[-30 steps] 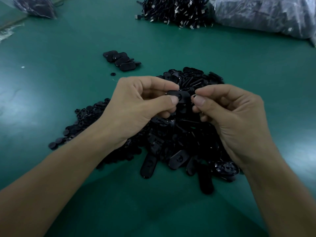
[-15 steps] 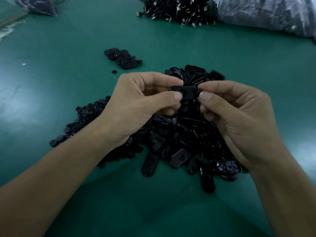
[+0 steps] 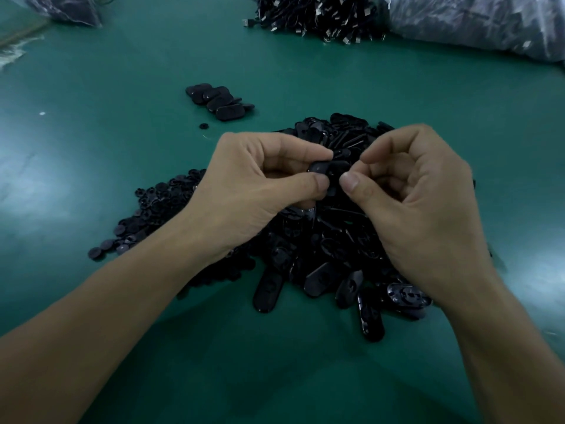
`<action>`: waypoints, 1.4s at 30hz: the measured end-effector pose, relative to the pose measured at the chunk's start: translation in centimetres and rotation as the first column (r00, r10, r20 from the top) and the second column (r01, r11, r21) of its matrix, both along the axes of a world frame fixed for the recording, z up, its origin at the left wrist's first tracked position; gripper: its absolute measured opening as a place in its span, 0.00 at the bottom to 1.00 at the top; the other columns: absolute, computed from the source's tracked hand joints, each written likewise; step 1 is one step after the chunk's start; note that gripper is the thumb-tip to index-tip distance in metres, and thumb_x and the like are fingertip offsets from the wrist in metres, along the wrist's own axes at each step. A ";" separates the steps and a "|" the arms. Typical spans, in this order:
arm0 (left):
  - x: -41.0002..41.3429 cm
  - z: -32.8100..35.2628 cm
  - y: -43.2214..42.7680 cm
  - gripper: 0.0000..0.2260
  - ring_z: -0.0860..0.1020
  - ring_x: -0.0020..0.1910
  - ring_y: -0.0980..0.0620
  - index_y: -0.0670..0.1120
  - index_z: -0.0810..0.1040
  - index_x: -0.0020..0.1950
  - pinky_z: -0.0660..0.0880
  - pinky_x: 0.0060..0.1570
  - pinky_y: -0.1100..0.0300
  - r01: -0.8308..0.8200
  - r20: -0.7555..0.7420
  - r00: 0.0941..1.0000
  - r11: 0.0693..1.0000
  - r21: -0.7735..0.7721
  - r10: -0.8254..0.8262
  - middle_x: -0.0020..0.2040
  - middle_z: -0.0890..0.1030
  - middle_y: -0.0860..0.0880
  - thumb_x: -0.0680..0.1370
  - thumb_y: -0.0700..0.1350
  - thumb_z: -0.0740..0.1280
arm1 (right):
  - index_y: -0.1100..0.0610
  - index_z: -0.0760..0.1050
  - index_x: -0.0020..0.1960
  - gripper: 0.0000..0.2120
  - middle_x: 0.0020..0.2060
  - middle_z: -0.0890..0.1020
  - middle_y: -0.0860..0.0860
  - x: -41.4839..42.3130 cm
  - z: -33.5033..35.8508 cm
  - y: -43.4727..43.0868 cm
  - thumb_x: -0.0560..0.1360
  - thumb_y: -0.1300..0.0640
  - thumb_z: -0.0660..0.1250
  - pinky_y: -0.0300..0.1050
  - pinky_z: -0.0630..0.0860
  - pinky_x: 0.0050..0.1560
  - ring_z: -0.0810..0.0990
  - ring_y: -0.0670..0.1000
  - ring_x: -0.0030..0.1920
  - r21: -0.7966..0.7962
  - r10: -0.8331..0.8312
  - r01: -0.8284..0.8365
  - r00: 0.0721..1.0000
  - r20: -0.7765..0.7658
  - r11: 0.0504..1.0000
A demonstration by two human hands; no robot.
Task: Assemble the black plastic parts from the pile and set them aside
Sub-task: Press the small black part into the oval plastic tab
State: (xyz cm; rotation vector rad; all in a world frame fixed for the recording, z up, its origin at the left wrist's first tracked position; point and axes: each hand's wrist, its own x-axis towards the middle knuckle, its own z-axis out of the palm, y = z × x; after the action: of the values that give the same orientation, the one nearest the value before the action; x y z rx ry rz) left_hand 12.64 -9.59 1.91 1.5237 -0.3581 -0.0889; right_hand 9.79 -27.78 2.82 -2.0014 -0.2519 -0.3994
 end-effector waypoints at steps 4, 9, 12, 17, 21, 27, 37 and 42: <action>0.0 -0.1 0.0 0.10 0.83 0.36 0.51 0.48 0.85 0.49 0.82 0.41 0.61 0.003 0.001 1.000 1.000 0.009 -0.003 0.39 0.86 0.46 0.69 0.37 0.76 | 0.42 0.71 0.44 0.12 0.41 0.83 0.45 0.0 0.1 -0.1 0.72 0.55 0.72 0.43 0.80 0.44 0.83 0.47 0.42 -0.016 0.040 -0.040 0.999 -0.019 0.999; 0.0 -0.1 0.1 0.11 0.84 0.38 0.49 0.49 0.86 0.49 0.83 0.45 0.56 -0.002 0.029 1.000 0.999 0.042 0.001 0.40 0.86 0.44 0.69 0.38 0.76 | 0.42 0.70 0.43 0.12 0.41 0.83 0.46 0.0 0.2 -0.2 0.72 0.54 0.72 0.44 0.81 0.44 0.83 0.47 0.42 -0.043 0.053 -0.054 0.998 -0.030 0.998; -0.1 -0.1 0.0 0.11 0.84 0.39 0.52 0.48 0.85 0.50 0.83 0.45 0.57 0.006 0.058 0.998 0.996 0.090 -0.011 0.41 0.87 0.46 0.71 0.36 0.77 | 0.42 0.71 0.44 0.11 0.41 0.83 0.46 -0.1 0.2 -0.1 0.72 0.55 0.72 0.47 0.81 0.44 0.83 0.48 0.42 -0.064 0.055 -0.057 0.998 -0.034 0.996; -0.1 0.0 -0.1 0.11 0.84 0.38 0.55 0.47 0.85 0.50 0.83 0.45 0.59 -0.001 0.068 0.998 0.992 0.123 -0.007 0.42 0.87 0.46 0.72 0.34 0.76 | 0.42 0.71 0.44 0.11 0.41 0.83 0.45 -0.2 0.2 0.0 0.72 0.54 0.72 0.47 0.81 0.43 0.83 0.47 0.42 -0.084 0.035 -0.038 0.999 -0.029 0.996; -0.2 0.0 -0.2 0.11 0.84 0.39 0.55 0.46 0.85 0.51 0.82 0.45 0.60 0.005 0.108 0.994 0.985 0.173 -0.024 0.43 0.87 0.47 0.72 0.33 0.76 | 0.40 0.70 0.45 0.13 0.40 0.83 0.46 -0.2 0.2 -0.2 0.73 0.54 0.72 0.44 0.80 0.40 0.83 0.47 0.40 -0.111 0.042 -0.045 0.999 -0.033 0.993; -0.2 -0.5 -0.3 0.12 0.85 0.43 0.54 0.47 0.84 0.51 0.81 0.47 0.61 0.012 0.141 0.989 0.967 0.253 -0.049 0.44 0.87 0.50 0.73 0.32 0.75 | 0.43 0.70 0.44 0.15 0.38 0.81 0.45 -0.3 -0.1 -0.2 0.74 0.58 0.74 0.39 0.77 0.35 0.81 0.47 0.38 -0.215 0.031 -0.035 0.999 -0.022 0.976; -0.2 -0.6 -0.5 0.08 0.84 0.38 0.55 0.46 0.83 0.50 0.80 0.41 0.64 0.065 0.082 0.993 0.979 0.192 -0.082 0.40 0.86 0.49 0.78 0.34 0.69 | 0.46 0.79 0.45 0.11 0.35 0.78 0.45 0.0 -0.1 -1.0 0.68 0.51 0.80 0.33 0.71 0.36 0.76 0.44 0.35 -0.189 -0.015 0.019 1.000 0.018 0.982; -0.1 -0.4 -0.1 0.07 0.83 0.38 0.54 0.46 0.84 0.51 0.80 0.42 0.63 0.137 -0.007 0.991 0.990 0.041 -0.137 0.39 0.86 0.48 0.79 0.37 0.68 | 0.47 0.83 0.44 0.08 0.36 0.84 0.46 0.0 0.1 -1.1 0.70 0.45 0.77 0.46 0.80 0.37 0.82 0.46 0.36 -0.059 0.057 -0.060 0.997 -0.055 0.996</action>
State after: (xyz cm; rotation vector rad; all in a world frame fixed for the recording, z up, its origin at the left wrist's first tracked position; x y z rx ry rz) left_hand 12.52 -9.68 1.54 1.5384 -0.4596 -0.2090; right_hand 9.78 -28.91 2.92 -2.0565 -0.2916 -0.3038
